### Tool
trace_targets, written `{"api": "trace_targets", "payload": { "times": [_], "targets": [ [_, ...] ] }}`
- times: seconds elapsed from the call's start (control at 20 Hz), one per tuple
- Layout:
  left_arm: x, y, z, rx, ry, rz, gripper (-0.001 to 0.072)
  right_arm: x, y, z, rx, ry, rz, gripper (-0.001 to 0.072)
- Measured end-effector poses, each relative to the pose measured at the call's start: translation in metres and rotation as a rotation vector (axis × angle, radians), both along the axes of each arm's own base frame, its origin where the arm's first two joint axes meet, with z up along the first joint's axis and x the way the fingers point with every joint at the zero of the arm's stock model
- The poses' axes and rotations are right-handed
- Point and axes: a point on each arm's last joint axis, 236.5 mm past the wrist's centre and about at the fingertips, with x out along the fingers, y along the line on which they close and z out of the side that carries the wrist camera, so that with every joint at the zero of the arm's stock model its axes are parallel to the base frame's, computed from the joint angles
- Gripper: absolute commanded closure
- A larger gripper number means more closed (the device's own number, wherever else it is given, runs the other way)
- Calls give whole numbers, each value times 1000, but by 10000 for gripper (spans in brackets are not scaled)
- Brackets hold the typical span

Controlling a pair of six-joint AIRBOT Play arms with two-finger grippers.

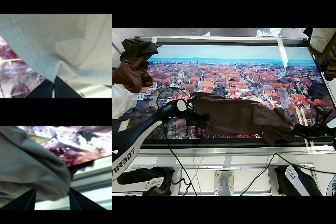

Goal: Fold the shirts.

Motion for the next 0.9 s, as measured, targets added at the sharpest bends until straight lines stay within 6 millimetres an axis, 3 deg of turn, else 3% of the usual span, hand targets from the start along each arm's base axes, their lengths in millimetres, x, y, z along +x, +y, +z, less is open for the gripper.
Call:
{"api": "trace_targets", "payload": {
  "times": [0.2,0.25,0.35,0.4,0.55,0.65,0.75,0.9],
  "targets": [
    [-3,0,0,1,12,-6,693,4,8,-21,72,35,-29,242],
    [-4,0,0,1,14,-7,693,4,9,-25,82,42,-34,294],
    [-4,-1,0,-4,17,-5,693,6,10,-30,94,44,-43,563],
    [-4,-1,1,-7,17,-7,694,9,12,-30,107,38,-47,656],
    [-4,-4,2,-18,11,-17,695,18,24,-27,161,-3,-17,682],
    [2,-8,6,-36,-15,-23,695,30,34,-16,208,-48,8,683],
    [12,-17,21,-78,-63,-33,695,45,40,7,237,-116,34,683],
    [40,-35,74,-165,-216,-42,695,68,40,66,211,-251,97,684]
  ]
}}
